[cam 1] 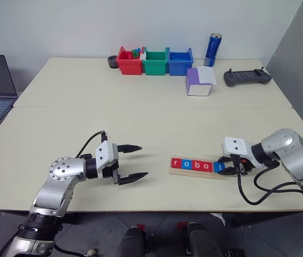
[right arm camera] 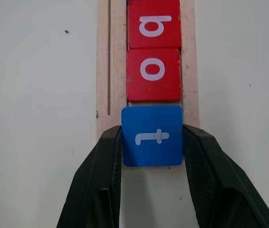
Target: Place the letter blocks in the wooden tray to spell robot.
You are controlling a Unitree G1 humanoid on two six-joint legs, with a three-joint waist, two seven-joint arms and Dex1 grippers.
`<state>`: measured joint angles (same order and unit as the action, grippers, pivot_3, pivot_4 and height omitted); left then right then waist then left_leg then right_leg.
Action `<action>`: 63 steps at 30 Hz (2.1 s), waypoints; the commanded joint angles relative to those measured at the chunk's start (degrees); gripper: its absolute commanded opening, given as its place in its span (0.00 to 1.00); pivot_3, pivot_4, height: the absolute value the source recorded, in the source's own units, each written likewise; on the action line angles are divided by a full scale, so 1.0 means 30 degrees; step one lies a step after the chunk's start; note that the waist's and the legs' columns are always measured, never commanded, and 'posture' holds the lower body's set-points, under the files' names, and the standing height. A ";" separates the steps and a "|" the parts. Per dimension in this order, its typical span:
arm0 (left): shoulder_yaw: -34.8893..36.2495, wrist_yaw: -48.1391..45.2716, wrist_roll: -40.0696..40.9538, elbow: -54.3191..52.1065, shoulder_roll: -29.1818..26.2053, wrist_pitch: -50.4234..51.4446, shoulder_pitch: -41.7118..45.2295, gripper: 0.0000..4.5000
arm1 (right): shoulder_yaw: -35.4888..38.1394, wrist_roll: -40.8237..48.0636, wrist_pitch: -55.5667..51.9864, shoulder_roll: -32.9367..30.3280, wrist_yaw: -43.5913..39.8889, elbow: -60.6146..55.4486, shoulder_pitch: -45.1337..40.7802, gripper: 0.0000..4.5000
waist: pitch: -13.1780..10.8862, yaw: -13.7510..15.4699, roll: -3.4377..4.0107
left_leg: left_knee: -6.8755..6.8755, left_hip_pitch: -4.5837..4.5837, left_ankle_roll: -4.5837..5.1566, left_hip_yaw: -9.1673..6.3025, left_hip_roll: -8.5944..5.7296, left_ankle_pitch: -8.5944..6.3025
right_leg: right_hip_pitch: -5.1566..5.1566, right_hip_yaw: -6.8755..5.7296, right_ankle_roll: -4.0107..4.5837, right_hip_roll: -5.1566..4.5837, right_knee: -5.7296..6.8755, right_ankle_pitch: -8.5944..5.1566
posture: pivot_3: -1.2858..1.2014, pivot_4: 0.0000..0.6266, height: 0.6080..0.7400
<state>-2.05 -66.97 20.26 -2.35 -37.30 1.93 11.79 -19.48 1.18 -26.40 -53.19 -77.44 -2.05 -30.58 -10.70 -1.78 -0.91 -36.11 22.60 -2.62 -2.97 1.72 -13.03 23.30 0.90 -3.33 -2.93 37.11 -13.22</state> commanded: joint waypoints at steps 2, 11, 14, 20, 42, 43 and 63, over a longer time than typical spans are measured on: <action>0.0111 0.0033 0.0077 -0.0495 0.0011 -0.0276 -0.0012 1.00 | -0.0087 -0.0323 -0.0094 0.0212 0.0088 -0.0026 -0.0535 0.33 | 0.0000 0.0000 0.0000 | -0.0001 -0.0001 0.0000 0.0000 0.0000 0.0000 | 0.0000 0.0000 0.0001 0.0000 0.0001 0.0000 | 0.52 0.24 1.00; 0.0075 0.0017 0.0099 -0.0541 0.0018 -0.0220 0.0001 1.00 | -0.0165 -0.0470 -0.0243 0.0080 -0.0029 -0.0174 -0.0465 0.33 | 0.0000 0.0008 0.0000 | 0.0000 0.0002 0.0000 -0.0001 0.0000 0.0000 | 0.0001 -0.0002 0.0001 -0.0001 -0.0002 0.0000 | 0.52 0.24 1.00; 0.0035 0.0023 0.0090 -0.0517 0.0062 -0.0231 0.0030 1.00 | -0.0230 -0.0567 -0.0305 0.0071 -0.0054 -0.0153 -0.0489 0.33 | 0.0000 0.0009 0.0000 | 0.0000 0.0002 0.0000 -0.0001 0.0000 0.0000 | 0.0000 -0.0003 0.0000 0.0000 -0.0002 0.0000 | 0.52 0.24 1.00; 0.0036 -0.0016 0.0072 -0.0385 0.0055 -0.0247 0.0131 1.00 | -0.0582 -0.1046 -0.0279 0.0059 -0.0007 0.0003 -0.0642 0.33 | 0.0001 0.0007 -0.0003 | 0.0000 0.0000 0.0000 -0.0001 0.0000 0.0000 | 0.0000 -0.0001 -0.0001 0.0000 -0.0002 0.0000 | 0.52 0.24 1.00; 0.0083 -0.0164 0.0115 -0.0383 0.0003 -0.0246 0.0176 1.00 | 0.3798 0.2725 -0.3293 -0.0671 0.0040 -0.1782 -0.1153 1.00 | 0.0004 0.0002 -0.0009 | 0.0004 0.0012 0.0000 -0.0002 0.0001 0.0000 | 0.0010 -0.0003 -0.0007 -0.0001 -0.0006 0.0004 | 0.52 0.24 1.00; 0.0088 -0.0155 0.0119 -0.0403 -0.0002 -0.0233 0.0157 1.00 | 0.4206 0.2998 -0.3529 -0.0765 0.0146 -0.1907 -0.0999 1.00 | 0.0004 0.0019 -0.0009 | 0.0006 0.0013 0.0000 -0.0004 0.0000 0.0000 | 0.0010 -0.0005 -0.0005 -0.0001 -0.0007 0.0003 | 0.52 0.24 1.00; 0.0088 -0.0579 0.0260 -0.0106 -0.0016 0.0125 0.0803 1.00 | 0.7898 0.5052 -0.0292 -0.1077 0.1762 0.0048 0.4874 1.00 | 0.0005 -0.0077 -0.0018 | 0.0005 0.0006 0.0001 0.0007 0.0003 -0.0001 | 0.0010 0.0007 -0.0006 0.0004 -0.0009 0.0002 | 0.52 0.24 1.00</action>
<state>-2.13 -68.32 20.31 -1.82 -37.09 2.36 13.82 2.82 14.75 -29.85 -55.76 -70.41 -0.06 -15.31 -10.69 -2.01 -0.97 -36.10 22.61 -2.62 -2.95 1.74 -13.03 23.33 0.92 -3.34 -2.91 37.09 -13.21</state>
